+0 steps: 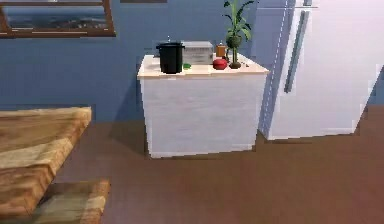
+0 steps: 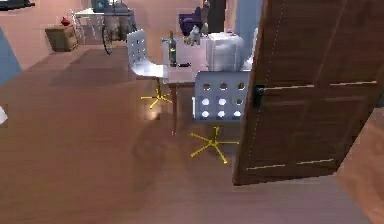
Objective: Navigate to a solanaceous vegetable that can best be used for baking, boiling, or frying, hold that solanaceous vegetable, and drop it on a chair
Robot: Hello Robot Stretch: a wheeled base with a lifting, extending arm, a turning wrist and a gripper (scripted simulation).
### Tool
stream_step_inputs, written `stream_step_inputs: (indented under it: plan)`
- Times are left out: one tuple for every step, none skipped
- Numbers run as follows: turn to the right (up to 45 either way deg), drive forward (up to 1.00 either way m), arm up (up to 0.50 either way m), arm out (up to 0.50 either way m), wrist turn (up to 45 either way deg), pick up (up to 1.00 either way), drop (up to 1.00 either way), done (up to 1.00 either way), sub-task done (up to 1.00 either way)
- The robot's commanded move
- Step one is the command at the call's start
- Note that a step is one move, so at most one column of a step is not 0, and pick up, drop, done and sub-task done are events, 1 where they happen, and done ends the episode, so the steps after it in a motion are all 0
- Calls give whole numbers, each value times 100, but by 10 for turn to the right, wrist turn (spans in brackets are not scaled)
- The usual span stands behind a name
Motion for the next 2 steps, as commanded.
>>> stream_step_inputs:
  plan:
    - [0,100,0,0,0,0,0,0,0]
    - [0,15,0,0,0,0,0,0,0]
